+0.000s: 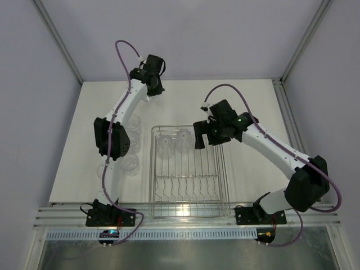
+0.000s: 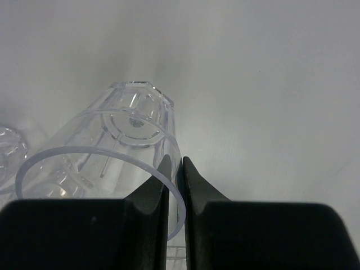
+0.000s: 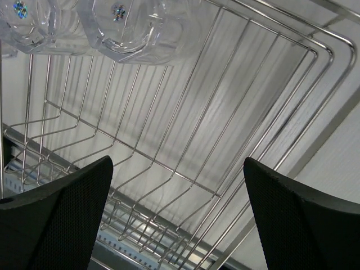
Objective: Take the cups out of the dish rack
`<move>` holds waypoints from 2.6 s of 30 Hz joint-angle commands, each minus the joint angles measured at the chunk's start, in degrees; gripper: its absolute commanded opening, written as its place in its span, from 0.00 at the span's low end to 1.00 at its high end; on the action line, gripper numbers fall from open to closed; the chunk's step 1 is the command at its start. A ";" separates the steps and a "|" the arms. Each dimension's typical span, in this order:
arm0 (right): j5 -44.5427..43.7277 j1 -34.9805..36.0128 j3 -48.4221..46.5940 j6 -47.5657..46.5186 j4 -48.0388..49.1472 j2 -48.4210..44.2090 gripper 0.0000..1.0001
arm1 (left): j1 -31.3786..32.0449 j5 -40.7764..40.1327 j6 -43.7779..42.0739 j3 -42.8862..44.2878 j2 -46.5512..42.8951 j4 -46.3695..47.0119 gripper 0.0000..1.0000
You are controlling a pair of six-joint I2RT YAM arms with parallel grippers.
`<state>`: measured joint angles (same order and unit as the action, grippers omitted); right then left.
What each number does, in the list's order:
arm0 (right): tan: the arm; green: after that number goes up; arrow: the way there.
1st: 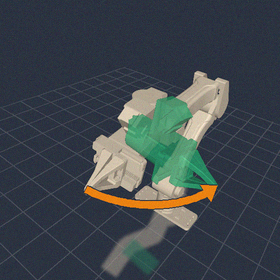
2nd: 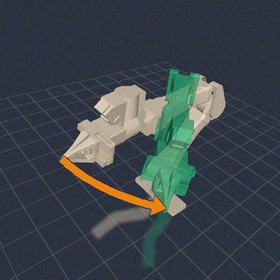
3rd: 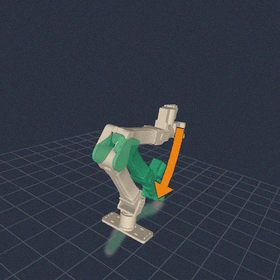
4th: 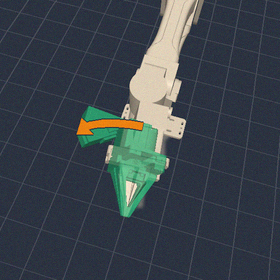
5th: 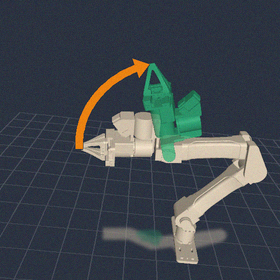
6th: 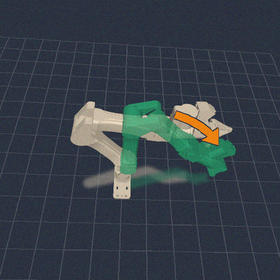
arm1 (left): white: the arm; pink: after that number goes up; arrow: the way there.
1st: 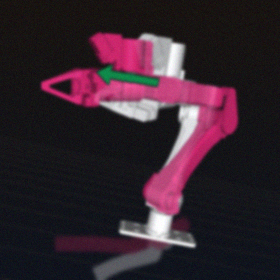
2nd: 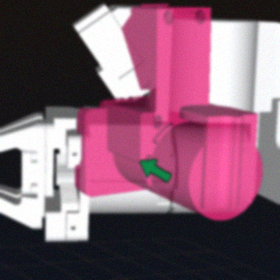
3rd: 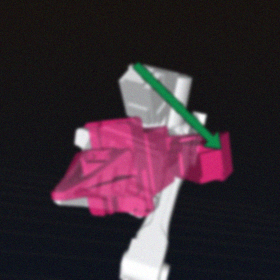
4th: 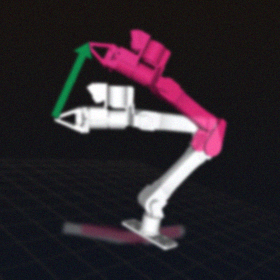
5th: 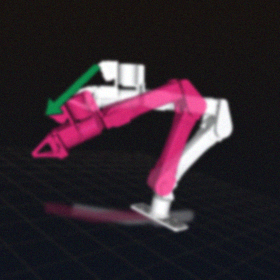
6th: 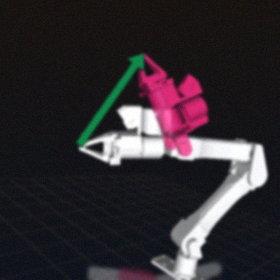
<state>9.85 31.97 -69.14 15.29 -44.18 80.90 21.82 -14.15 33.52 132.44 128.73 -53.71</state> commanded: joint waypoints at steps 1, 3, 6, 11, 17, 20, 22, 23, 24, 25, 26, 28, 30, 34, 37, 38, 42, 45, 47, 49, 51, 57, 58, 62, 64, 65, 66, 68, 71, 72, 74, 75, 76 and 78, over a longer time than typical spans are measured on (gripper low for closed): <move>-5.01 4.06 -4.41 -3.33 -0.11 2.93 1.00 | -0.82 -3.16 -1.70 1.07 0.73 -4.12 0.00; -6.50 5.55 -5.56 -3.60 0.41 5.39 1.00 | -0.99 -3.16 -2.14 -1.03 0.91 -4.12 0.00; -7.56 6.79 -8.28 -4.65 0.59 7.94 1.00 | -1.61 -2.90 -2.58 -2.18 1.79 -4.91 0.00; -7.91 8.02 -13.20 -6.06 1.29 13.92 1.00 | -1.70 -3.42 -3.46 -4.21 2.84 -5.26 0.00; -8.53 8.73 -18.13 -6.85 1.73 20.07 1.00 | -2.40 -3.25 -3.37 -7.72 3.29 -5.26 0.00; -8.70 8.73 -19.71 -7.03 1.99 22.36 1.00 | -2.58 -3.25 -3.46 -9.22 3.02 -4.82 0.00; -8.53 8.73 -20.93 -7.20 2.17 23.42 1.00 | -2.66 -2.90 -3.63 -10.45 2.76 -4.73 0.00; -8.27 8.73 -21.29 -7.12 2.17 24.47 1.00 | -2.66 -2.81 -3.55 -11.15 2.67 -4.73 0.04; -8.09 8.81 -21.73 -7.12 2.26 25.09 1.00 | -2.66 -2.55 -3.63 -11.33 2.67 -4.73 0.09; -7.83 8.73 -22.52 -7.12 2.35 25.53 1.00 | -2.66 -2.20 -3.55 -11.76 2.58 -4.65 0.15; -7.39 8.73 -22.79 -7.12 2.61 25.88 1.00 | -2.66 -2.11 -3.63 -12.12 2.41 -4.56 0.27; -7.30 8.73 -23.84 -7.29 2.96 27.29 1.00 | -2.66 -1.67 -3.55 -13.87 1.36 -3.77 0.40; -7.12 8.73 -25.16 -7.47 2.96 28.87 1.00 | -2.66 -1.14 -3.28 -16.07 0.30 -2.80 0.55; -6.86 8.73 -26.22 -7.47 2.61 30.80 1.00 | -2.66 -0.26 -2.58 -17.65 -1.89 -2.45 0.64; -7.74 8.73 -25.34 -7.38 2.52 31.24 1.00 | -2.58 0.70 -1.88 -18.36 -3.21 -2.97 0.69; -7.82 8.73 -24.99 -7.29 2.44 31.24 0.97 | -2.58 1.14 -1.70 -18.53 -4.52 -2.98 0.71; -8.88 8.82 -22.62 -6.50 2.00 30.37 0.80 | -2.49 2.90 -0.56 -20.20 -8.31 -2.36 0.76; -9.67 8.73 -19.99 -5.97 2.61 29.05 0.55 | -2.58 4.30 0.41 -21.17 -11.47 -1.92 0.78; -9.67 8.73 -19.28 -5.71 2.79 28.52 0.36 | -2.58 5.53 1.37 -21.70 -12.79 -2.10 0.78; -9.67 8.73 -18.92 -5.27 2.35 28.26 0.29 | -2.31 7.03 1.99 -22.31 -15.25 -1.75 0.79; -11.50 8.64 -18.57 -4.92 1.38 27.12 0.15 | -1.79 8.08 2.60 -23.54 -17.88 -1.40 0.80; -7.66 7.15 -16.64 -2.28 -0.90 19.23 0.04 | -1.08 17.74 5.33 -30.46 -26.32 3.25 0.84; -6.26 6.01 -16.55 -1.67 -1.34 18.16 0.04 | -0.99 21.76 6.03 -32.14 -29.21 4.66 0.88; 2.88 2.06 -15.06 1.49 -2.75 11.66 0.04 | -0.91 28.98 10.33 -41.46 -36.87 13.08 1.00; 8.31 0.91 -13.74 2.29 -2.66 8.76 0.04 | -0.73 30.67 12.27 -44.36 -39.42 15.03 1.00; 10.52 0.04 -13.30 2.81 -2.05 6.22 0.04 | -0.56 31.20 12.88 -46.99 -41.43 15.82 1.00; 12.89 -0.58 -12.08 4.12 -1.35 4.80 0.04 | -0.12 33.38 13.50 -48.14 -42.49 18.01 1.00; 21.76 -2.33 -10.06 6.67 3.28 0.86 0.04 | 0.41 37.86 16.48 -53.31 -45.74 21.88 1.00; 32.67 -4.54 -2.51 16.50 17.99 -5.28 0.04 | 2.16 48.85 25.78 -61.05 -49.52 40.56 1.00; 35.04 -6.46 3.26 19.83 23.65 -6.80 0.04 | 2.78 52.26 28.42 -66.56 -52.06 46.01 1.00; 37.61 -8.84 9.35 31.96 39.86 -10.83 0.04 | 4.27 53.78 35.37 -70.81 -54.19 59.83 1.00; 38.22 -11.11 13.90 35.82 43.88 -11.64 0.04 | 4.80 54.49 36.69 -73.35 -55.67 62.48 1.00; 38.49 -11.92 15.34 40.21 48.27 -12.08 0.04 | 5.24 54.76 38.01 -74.60 -56.30 66.94 1.00; 38.32 -13.32 16.58 41.14 51.13 -12.70 0.04 | 5.86 55.20 40.74 -76.88 -57.70 69.61 1.00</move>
<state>42.57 20.99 -54.70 43.86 -12.16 69.60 27.14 35.20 66.00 57.58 74.70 -2.50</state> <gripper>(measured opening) 0.717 0.997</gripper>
